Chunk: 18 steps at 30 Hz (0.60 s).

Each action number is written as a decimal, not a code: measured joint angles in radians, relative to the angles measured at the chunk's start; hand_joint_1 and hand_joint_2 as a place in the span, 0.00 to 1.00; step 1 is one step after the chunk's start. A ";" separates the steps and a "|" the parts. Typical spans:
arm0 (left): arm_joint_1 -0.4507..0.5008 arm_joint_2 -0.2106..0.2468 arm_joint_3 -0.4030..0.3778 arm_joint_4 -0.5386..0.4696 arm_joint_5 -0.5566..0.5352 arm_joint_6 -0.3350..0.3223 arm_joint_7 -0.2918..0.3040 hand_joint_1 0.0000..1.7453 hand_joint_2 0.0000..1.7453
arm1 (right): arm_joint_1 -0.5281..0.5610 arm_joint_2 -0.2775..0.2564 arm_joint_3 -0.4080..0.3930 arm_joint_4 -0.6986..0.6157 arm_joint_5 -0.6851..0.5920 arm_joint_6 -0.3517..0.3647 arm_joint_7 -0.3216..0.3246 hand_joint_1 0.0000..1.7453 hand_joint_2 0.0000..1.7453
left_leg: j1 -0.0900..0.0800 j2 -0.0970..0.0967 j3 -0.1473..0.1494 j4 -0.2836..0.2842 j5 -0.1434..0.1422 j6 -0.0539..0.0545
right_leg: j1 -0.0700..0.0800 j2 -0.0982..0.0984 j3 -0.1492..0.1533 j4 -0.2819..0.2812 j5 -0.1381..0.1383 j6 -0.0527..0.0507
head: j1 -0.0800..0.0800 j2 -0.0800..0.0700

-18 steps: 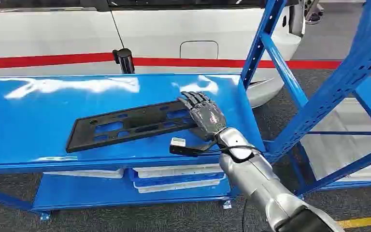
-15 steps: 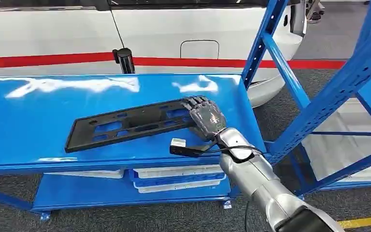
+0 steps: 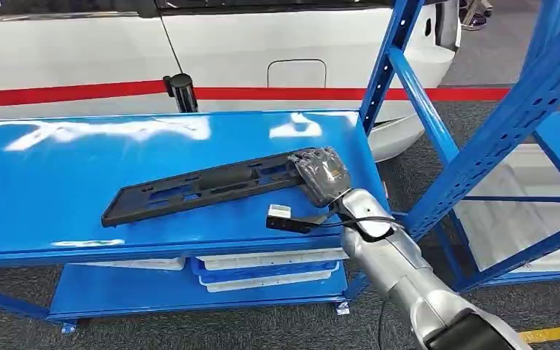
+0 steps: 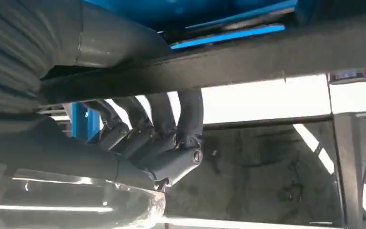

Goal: Take the parts from the cabinet and place them on the table.

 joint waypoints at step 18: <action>0.007 -0.003 0.022 0.000 -0.005 -0.016 -0.040 0.00 1.00 | -0.009 -0.129 -0.043 -0.288 -0.169 0.084 -0.053 0.97 1.00 | 0.000 0.000 0.000 -0.001 0.000 0.000 | 0.000 0.000 -0.001 0.003 0.000 0.000 | 0.000 0.000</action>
